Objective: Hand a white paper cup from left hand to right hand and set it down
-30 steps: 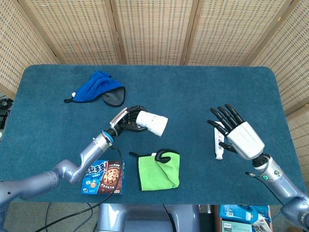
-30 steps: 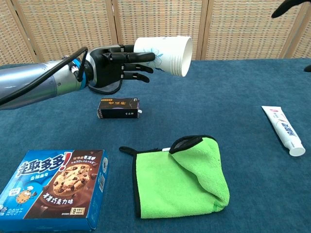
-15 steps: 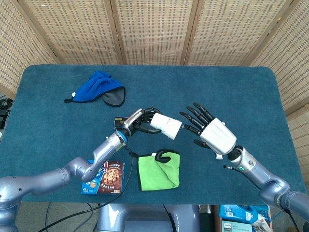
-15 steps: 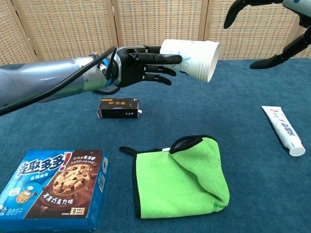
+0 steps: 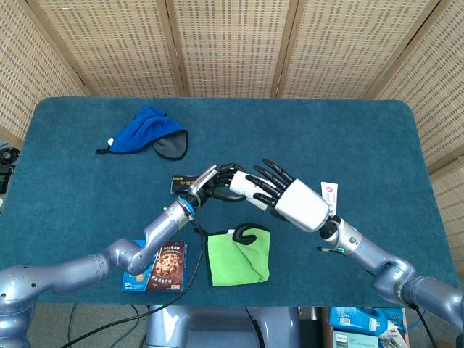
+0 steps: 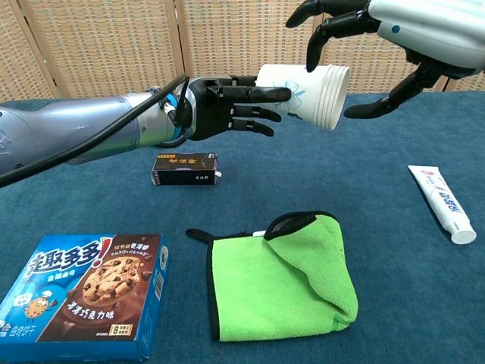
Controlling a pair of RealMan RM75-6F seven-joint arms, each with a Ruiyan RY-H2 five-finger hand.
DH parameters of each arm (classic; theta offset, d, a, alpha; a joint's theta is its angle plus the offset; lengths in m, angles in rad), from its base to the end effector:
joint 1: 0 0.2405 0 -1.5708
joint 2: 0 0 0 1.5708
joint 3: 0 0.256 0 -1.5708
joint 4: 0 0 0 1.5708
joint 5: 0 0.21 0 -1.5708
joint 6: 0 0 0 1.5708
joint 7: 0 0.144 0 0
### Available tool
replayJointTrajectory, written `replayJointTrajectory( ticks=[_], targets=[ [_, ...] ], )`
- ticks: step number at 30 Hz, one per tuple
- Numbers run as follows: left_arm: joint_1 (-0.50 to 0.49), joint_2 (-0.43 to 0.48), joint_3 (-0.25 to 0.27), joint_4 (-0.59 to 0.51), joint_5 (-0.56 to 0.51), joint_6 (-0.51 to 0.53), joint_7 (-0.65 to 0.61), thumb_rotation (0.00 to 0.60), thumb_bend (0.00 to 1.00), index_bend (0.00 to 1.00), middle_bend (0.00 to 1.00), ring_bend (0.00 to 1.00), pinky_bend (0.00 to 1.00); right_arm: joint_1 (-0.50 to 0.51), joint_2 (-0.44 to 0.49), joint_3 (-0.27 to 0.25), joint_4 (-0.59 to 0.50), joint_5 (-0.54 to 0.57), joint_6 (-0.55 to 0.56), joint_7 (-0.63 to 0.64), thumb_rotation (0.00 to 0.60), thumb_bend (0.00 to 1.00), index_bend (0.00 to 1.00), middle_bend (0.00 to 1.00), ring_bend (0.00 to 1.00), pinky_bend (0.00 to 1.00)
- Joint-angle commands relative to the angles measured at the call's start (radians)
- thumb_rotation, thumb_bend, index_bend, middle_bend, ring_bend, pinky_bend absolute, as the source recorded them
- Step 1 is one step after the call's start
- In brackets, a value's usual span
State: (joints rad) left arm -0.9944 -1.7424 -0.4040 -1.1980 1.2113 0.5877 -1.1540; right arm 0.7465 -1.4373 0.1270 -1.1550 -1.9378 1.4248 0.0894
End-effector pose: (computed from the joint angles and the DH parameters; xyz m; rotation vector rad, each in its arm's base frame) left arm -0.0379 0.3985 -0.0683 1.2399 2.4132 1.5248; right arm -0.1314 -0.3413 0.0695 2.0262 -0.0955 1.4443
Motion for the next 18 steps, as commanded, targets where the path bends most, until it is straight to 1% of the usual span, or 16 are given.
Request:
replayJointTrajectory(
  ticks=[1,4,10,13,18],
  targets=[
    [0.002,0.002,-0.002,-0.002,0.003,-0.002,0.003,0.6,0.14,0.46,0.46,0.45,0.47,0.007,-0.01,-0.001,0.01,0.002,0.012,0.001,0.6,0.36,0.45,0.26,0.04,0.07],
    [0.005,0.002,-0.004,-0.005,0.006,-0.006,0.004,0.6,0.14,0.46,0.46,0.45,0.47,0.014,-0.02,-0.001,0.027,0.008,0.017,0.001,0.6,0.37,0.45,0.26,0.04,0.07],
    [0.007,0.001,-0.005,-0.002,0.015,-0.017,0.004,0.6,0.14,0.46,0.46,0.45,0.47,0.03,-0.027,-0.014,0.094,-0.005,0.038,-0.018,0.6,0.38,0.45,0.27,0.05,0.07],
    [0.009,-0.002,-0.006,0.003,0.018,-0.021,0.003,0.6,0.14,0.46,0.46,0.45,0.47,0.034,-0.035,-0.018,0.112,0.001,0.048,-0.004,0.6,0.39,0.46,0.27,0.05,0.07],
    [0.01,-0.007,-0.01,0.009,0.022,-0.026,0.001,0.6,0.14,0.46,0.46,0.45,0.46,0.043,-0.053,-0.021,0.148,0.002,0.083,0.007,0.6,0.44,0.49,0.3,0.07,0.1]
  ],
)
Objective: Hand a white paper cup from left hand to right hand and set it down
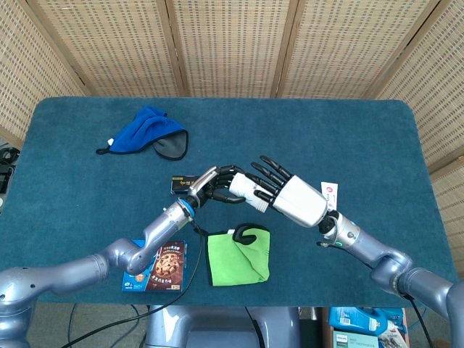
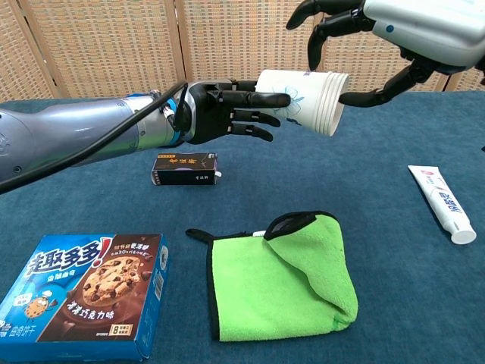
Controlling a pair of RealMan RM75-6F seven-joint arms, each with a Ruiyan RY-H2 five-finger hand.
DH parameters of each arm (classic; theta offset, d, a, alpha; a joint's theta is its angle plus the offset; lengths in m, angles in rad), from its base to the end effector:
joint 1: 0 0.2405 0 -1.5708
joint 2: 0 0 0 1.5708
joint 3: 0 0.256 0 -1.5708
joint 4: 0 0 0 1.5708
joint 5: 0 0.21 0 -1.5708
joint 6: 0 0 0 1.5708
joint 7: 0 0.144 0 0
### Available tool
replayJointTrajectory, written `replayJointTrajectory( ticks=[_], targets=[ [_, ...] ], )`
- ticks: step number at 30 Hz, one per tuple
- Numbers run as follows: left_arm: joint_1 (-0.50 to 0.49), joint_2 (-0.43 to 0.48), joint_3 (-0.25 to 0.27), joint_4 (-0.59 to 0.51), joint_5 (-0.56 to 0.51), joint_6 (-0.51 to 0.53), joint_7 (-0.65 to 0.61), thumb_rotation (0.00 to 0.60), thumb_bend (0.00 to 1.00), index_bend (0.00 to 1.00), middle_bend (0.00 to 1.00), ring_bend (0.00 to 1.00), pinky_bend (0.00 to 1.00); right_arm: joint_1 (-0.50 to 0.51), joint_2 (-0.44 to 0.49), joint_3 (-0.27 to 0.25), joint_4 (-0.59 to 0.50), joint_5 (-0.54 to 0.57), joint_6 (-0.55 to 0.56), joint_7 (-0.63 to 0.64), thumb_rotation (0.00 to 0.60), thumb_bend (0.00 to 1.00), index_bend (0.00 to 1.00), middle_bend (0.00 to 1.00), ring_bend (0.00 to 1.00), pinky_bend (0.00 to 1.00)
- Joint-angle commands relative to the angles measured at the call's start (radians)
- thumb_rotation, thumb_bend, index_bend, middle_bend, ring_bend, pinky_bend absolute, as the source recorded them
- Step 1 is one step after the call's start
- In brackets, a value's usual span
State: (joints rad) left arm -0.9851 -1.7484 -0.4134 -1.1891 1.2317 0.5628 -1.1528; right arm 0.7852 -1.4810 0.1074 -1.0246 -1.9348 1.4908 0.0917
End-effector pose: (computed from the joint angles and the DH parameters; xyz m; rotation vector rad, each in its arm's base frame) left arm -0.0404 0.3978 -0.0711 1.2580 2.4232 1.5050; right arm -0.1327 -0.3539 0.0705 2.0028 0.0192 1.4394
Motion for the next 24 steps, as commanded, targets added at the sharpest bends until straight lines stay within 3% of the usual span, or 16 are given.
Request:
replayJointTrajectory(
  ticks=[1,24],
  targets=[
    [0.001,-0.001,-0.002,0.0,0.002,-0.002,-0.001,0.6,0.14,0.46,0.46,0.45,0.46,0.006,-0.014,-0.002,0.026,-0.001,0.023,0.006,0.6,0.44,0.5,0.3,0.07,0.1],
    [0.012,-0.002,-0.004,0.004,0.027,-0.009,-0.03,0.6,0.14,0.46,0.46,0.45,0.46,0.036,-0.06,-0.026,0.079,0.023,0.059,0.031,0.6,0.52,0.57,0.37,0.11,0.17]
  ],
)
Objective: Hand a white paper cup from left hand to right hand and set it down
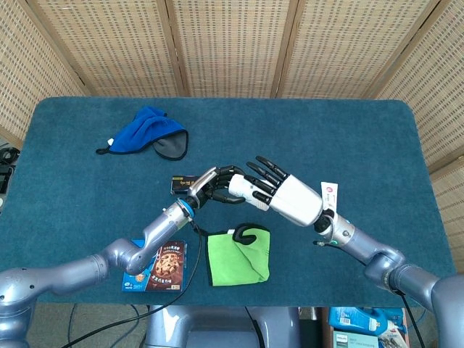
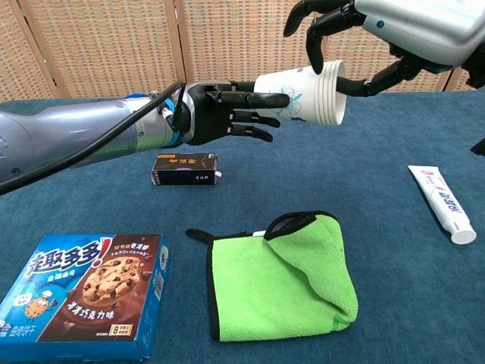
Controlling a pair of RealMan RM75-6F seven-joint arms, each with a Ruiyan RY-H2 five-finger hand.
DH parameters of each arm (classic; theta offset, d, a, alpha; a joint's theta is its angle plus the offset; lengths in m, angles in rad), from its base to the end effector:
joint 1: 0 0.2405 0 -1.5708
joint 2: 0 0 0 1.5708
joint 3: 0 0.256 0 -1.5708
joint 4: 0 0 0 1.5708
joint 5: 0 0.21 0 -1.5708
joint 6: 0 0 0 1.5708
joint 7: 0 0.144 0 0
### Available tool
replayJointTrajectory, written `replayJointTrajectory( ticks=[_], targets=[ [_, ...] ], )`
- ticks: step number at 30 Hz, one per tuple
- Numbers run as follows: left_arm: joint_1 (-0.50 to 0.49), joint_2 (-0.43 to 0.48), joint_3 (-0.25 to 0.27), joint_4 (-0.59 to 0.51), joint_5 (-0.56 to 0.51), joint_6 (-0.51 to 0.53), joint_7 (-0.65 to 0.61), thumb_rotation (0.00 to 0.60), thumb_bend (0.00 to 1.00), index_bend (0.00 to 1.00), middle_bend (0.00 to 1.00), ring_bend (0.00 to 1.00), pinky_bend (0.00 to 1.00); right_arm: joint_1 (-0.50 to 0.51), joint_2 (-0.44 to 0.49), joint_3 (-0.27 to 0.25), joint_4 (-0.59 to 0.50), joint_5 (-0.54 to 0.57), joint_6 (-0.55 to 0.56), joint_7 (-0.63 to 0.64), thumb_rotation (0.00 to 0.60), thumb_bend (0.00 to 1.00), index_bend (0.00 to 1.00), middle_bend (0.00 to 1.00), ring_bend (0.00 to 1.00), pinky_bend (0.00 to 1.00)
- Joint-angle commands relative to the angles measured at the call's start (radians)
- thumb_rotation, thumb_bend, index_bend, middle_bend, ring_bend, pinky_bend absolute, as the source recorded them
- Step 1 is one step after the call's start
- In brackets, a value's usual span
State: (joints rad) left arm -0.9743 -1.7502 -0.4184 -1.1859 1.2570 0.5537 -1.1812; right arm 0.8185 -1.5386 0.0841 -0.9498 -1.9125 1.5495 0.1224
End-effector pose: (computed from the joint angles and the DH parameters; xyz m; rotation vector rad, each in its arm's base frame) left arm -0.0429 0.3969 -0.0717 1.2398 2.4278 1.4934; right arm -0.1258 -0.3570 0.0623 1.9851 0.0358 1.5047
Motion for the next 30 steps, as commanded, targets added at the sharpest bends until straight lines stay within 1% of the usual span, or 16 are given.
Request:
replayJointTrajectory(
  ticks=[1,9,22,30],
  targets=[
    [0.002,0.0,0.001,0.003,0.002,0.0,-0.004,0.6,0.14,0.46,0.46,0.45,0.46,0.003,-0.004,-0.004,0.007,0.001,0.001,0.0,0.6,0.52,0.57,0.37,0.11,0.17],
    [0.002,-0.004,0.004,0.011,0.01,-0.003,-0.013,0.6,0.14,0.46,0.46,0.45,0.47,0.011,-0.018,-0.015,0.028,0.004,0.003,-0.005,0.6,0.56,0.62,0.39,0.11,0.2],
    [0.001,-0.009,0.005,0.027,0.015,-0.004,-0.024,0.6,0.14,0.46,0.46,0.45,0.47,0.009,-0.02,-0.027,0.055,0.008,0.029,-0.007,0.6,0.57,0.64,0.41,0.12,0.21],
    [0.031,0.039,0.008,0.058,0.019,0.004,-0.045,0.6,0.14,0.46,0.46,0.45,0.47,-0.03,0.03,-0.041,0.086,0.008,0.094,-0.004,0.6,0.57,0.64,0.41,0.12,0.21]
  ],
)
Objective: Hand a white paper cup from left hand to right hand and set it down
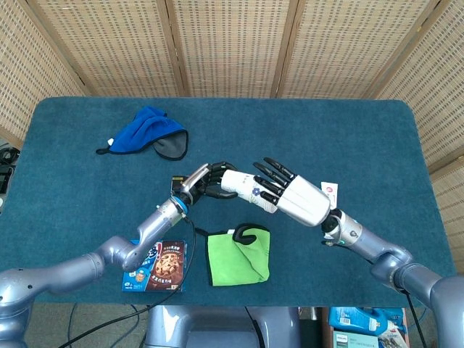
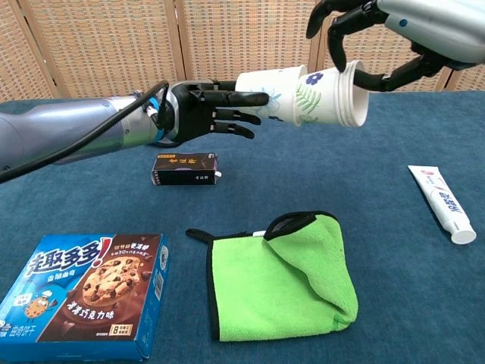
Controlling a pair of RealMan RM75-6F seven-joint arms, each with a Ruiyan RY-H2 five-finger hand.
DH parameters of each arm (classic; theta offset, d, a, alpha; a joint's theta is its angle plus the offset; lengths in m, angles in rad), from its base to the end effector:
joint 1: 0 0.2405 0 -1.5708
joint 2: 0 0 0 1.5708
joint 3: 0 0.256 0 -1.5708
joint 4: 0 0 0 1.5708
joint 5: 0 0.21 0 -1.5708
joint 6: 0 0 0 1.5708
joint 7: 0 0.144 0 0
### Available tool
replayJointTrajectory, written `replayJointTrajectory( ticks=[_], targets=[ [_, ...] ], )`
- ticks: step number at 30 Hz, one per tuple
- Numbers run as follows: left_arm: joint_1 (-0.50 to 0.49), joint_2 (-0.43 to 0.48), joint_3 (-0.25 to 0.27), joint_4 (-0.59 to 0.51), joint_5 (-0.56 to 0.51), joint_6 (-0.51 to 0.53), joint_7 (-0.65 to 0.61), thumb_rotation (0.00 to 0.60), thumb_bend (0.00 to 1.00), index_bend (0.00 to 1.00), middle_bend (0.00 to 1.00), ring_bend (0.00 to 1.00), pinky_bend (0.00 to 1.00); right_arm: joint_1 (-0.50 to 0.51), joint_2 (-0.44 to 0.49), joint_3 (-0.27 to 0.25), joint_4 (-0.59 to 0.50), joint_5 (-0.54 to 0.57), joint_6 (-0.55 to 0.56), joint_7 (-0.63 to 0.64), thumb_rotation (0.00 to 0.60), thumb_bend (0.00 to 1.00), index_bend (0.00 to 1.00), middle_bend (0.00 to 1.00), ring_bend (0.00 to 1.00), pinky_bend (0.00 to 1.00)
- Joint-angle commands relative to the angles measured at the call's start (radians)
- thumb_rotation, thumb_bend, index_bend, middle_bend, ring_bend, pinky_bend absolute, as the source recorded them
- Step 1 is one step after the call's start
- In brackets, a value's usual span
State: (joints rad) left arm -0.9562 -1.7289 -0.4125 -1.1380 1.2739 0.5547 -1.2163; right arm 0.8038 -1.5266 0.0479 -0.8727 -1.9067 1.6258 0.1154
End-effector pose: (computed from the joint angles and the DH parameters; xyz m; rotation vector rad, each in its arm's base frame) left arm -0.0649 0.4105 -0.0608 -1.2156 -2.4332 -1.5314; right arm -0.1438 -0.3574 0.0776 1.9595 0.1237 1.4662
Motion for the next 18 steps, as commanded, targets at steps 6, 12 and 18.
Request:
replayJointTrajectory(
  ticks=[6,12,18],
  targets=[
    [0.06,0.09,0.013,0.038,0.017,0.022,-0.036,0.6,0.14,0.46,0.46,0.45,0.47,-0.059,0.061,-0.022,0.028,0.011,0.052,0.006,0.6,0.57,0.64,0.41,0.12,0.22],
    [0.129,0.226,0.066,0.071,0.098,0.092,-0.016,0.6,0.14,0.46,0.46,0.45,0.47,-0.096,0.096,-0.069,0.066,-0.006,0.046,-0.011,0.6,0.57,0.64,0.41,0.12,0.22],
    [0.175,0.314,0.127,0.117,0.151,0.164,0.057,0.6,0.14,0.46,0.46,0.45,0.47,-0.092,0.119,-0.125,0.088,-0.061,0.014,-0.053,0.6,0.57,0.64,0.41,0.13,0.23]
  ],
)
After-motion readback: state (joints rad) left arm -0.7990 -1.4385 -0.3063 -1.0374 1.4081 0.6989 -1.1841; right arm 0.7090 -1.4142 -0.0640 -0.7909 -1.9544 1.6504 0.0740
